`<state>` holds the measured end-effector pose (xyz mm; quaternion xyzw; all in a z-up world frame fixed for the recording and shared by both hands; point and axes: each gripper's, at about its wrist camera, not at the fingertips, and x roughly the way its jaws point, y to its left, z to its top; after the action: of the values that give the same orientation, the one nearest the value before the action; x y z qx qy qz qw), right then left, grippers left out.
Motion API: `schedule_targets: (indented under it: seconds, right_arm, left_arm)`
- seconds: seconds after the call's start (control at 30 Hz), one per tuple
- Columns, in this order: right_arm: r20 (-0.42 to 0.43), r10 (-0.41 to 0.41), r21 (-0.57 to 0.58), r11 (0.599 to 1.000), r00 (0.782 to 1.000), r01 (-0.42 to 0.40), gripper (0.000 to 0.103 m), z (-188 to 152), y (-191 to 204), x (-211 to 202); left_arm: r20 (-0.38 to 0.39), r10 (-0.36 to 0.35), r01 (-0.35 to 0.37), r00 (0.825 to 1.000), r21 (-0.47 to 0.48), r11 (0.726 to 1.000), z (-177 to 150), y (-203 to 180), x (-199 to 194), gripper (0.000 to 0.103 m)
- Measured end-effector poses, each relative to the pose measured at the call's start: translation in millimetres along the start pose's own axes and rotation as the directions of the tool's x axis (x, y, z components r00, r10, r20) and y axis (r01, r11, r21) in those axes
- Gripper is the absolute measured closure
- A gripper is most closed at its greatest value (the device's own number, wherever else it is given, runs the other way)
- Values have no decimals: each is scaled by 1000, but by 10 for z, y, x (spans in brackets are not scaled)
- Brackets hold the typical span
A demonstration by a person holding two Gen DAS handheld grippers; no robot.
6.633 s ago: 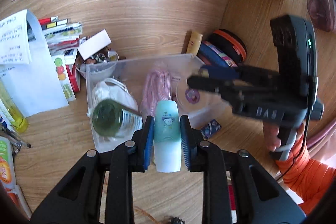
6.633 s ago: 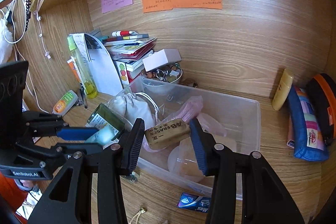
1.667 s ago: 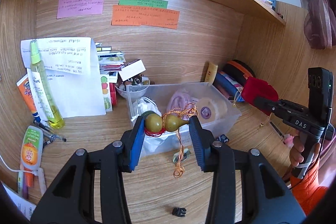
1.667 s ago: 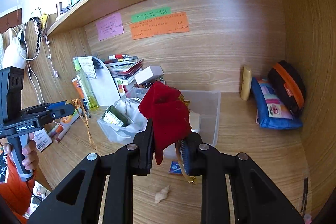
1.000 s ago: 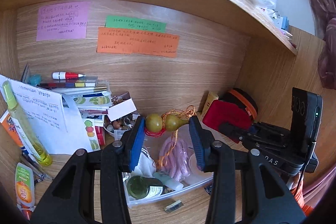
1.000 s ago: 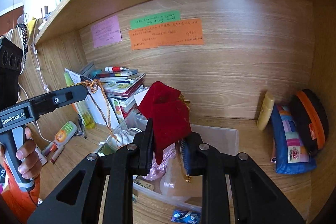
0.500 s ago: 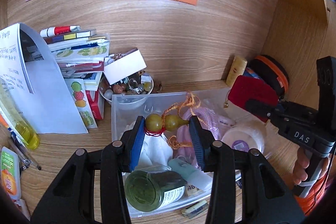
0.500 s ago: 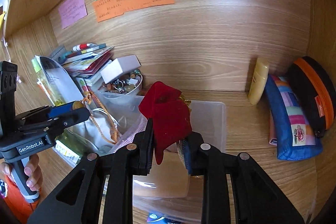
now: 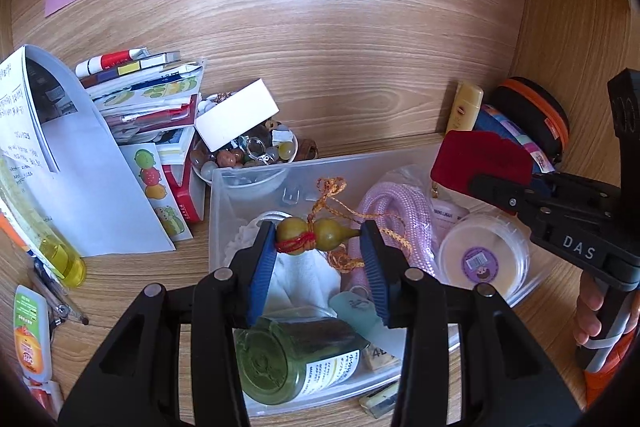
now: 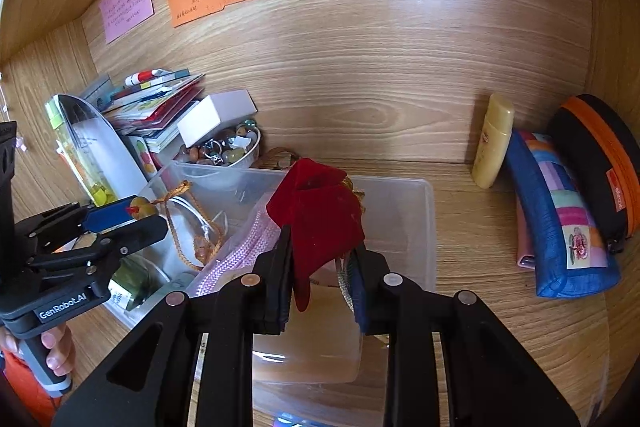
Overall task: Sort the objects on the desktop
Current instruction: 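Lift the gourd keychain and red pouch and carry both over the clear box, then lower the keychain and pouch into the box and open both grippers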
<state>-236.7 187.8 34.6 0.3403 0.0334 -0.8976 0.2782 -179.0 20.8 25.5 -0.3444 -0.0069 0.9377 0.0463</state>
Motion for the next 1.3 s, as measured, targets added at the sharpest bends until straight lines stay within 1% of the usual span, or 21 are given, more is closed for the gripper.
schedule_targets:
  seconds: [0.07, 0.1, 0.17, 0.3, 0.33, 0.4, 0.43, 0.5, 0.53, 0.63, 0.67, 0.7, 0.73, 0.83, 0.9, 0.97, 1.03, 1.1, 1.13, 1.2, 1.3]
  right_arm:
    - [-4, -8, -5, 1000, 1000, 8, 77, -4, 6, 9]
    - [-6, -8, -8, 1000, 1000, 8, 73, -8, 13, 13]
    - [4, -23, -17, 1000, 1000, 23, 69, -10, 31, 3]
    - [20, -43, -38, 998, 999, 44, 55, -15, 64, -27]
    - [24, -48, -42, 998, 999, 49, 53, -19, 73, -32]
    - [31, -63, -57, 996, 998, 65, 53, -24, 94, -38]
    - [32, -67, -62, 996, 997, 69, 53, -23, 99, -39]
    - [30, -63, -58, 996, 998, 65, 53, -24, 90, -42]
    - [27, -60, -52, 997, 998, 61, 52, -23, 79, -40]
    - [28, -56, -37, 998, 998, 57, 49, -20, 47, -46]
    - [32, -53, -33, 998, 998, 54, 48, -18, 38, -56]
    - [37, -48, -29, 998, 998, 49, 43, -17, 32, -69]
    - [46, -44, -25, 999, 998, 45, 38, -14, 31, -90]
    - [81, -45, -30, 998, 996, 48, 29, -7, 52, -170]
    - [101, -40, -38, 998, 994, 44, 23, 0, 73, -223]
    - [117, -25, -44, 999, 993, 30, 21, 12, 89, -271]
    - [118, -7, -49, 999, 993, 13, 20, 32, 101, -307]
    - [110, 3, -41, 999, 994, 2, 18, 52, 108, -337]
    - [101, 2, -32, 999, 995, 1, 16, 62, 109, -352]
    - [95, 11, -24, 1000, 995, -9, 16, 70, 116, -402]
    - [108, 6, -40, 999, 994, -1, 16, 49, 153, -552]
  left_arm:
    - [-3, 3, -3, 1000, 1, 1000, -1, 2, 7, 61]
    - [-4, 5, -5, 1000, 2, 1000, -3, -2, 9, 61]
    - [-3, 7, -7, 1000, 6, 1000, -5, -5, 2, 61]
    - [-2, 4, -4, 1000, 16, 1000, -9, -28, -4, 60]
    - [0, 7, -7, 1000, 17, 1000, -11, -31, -2, 60]
    - [1, 13, -13, 1000, 18, 1000, -14, -37, 1, 58]
    - [6, 23, -24, 1000, 17, 1000, -14, -36, -3, 56]
    - [19, 29, -30, 999, 16, 999, -14, -31, -24, 37]
    - [29, 36, -37, 999, 12, 999, -17, -26, -37, 35]
    - [46, 34, -35, 998, 16, 999, -8, -31, -74, 33]
    - [49, 35, -36, 998, 17, 999, -7, -34, -82, 31]
    - [52, 41, -42, 998, 15, 999, -4, -35, -85, 25]
    - [57, 44, -45, 997, 16, 999, -4, -37, -89, 23]
    - [64, 46, -48, 997, 22, 999, 1, -45, -100, 19]
    - [69, 45, -47, 997, 24, 999, 4, -52, -111, 12]
    - [83, 48, -51, 995, 29, 998, 10, -66, -146, 11]
    - [108, 74, -77, 991, 29, 997, 41, -74, -203, 10]
    - [126, 86, -87, 988, 8, 996, 86, -52, -266, 5]
    - [125, 76, -76, 989, -8, 997, 106, -29, -296, 4]
    - [112, 44, -40, 993, -39, 998, 143, 26, -338, 3]
    - [88, 8, -1, 996, -78, 997, 180, 92, -389, 3]
